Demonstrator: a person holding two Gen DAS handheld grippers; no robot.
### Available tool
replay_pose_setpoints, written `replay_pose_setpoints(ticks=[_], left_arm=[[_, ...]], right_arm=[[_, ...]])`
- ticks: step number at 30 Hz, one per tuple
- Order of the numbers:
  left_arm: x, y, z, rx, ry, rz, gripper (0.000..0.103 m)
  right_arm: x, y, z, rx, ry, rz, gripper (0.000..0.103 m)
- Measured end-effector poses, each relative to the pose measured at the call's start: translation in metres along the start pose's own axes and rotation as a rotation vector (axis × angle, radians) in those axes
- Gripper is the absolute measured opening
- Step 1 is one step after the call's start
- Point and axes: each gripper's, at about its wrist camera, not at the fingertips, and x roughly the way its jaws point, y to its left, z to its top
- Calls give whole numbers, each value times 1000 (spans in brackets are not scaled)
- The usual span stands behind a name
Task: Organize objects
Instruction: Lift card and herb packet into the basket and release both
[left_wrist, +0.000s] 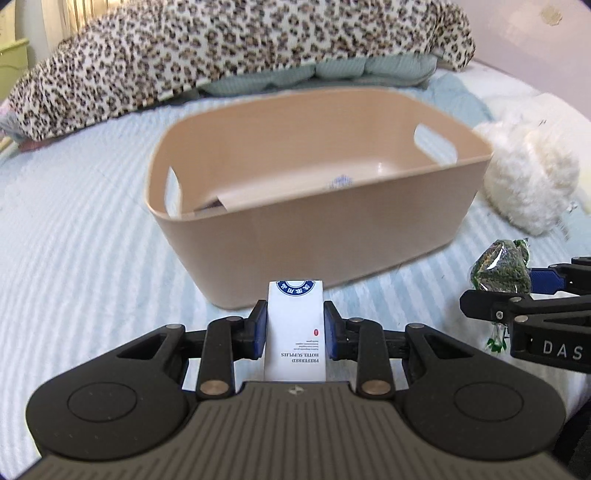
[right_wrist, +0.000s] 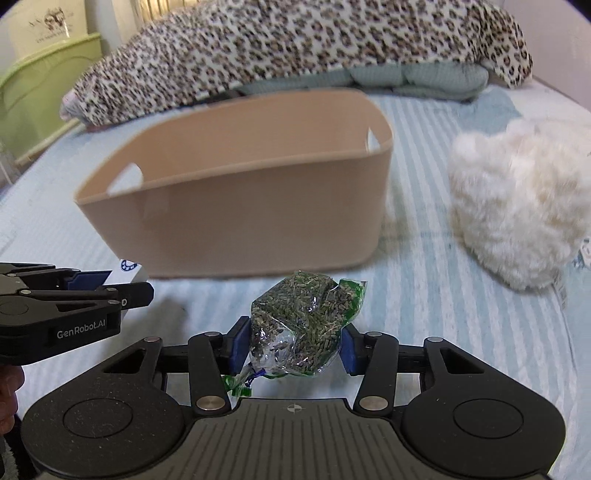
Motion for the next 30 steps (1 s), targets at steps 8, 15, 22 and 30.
replay_pose_setpoints(ticks=[8,15,22,30], left_arm=[[-41,4,24,0,-122,3,32],[-40,14,64,-44,-199,47,32],[-2,18,100,-77,-179,95,32],[57,18,116,-74,-104,150,32]], right_arm=[[-40,1,31,-11,-136,16,46],[-54,-6,77,8,-253,3,46],[-28,-5,116,4,-276,-31,46],[32,1,133,-37,-198,-92,46]])
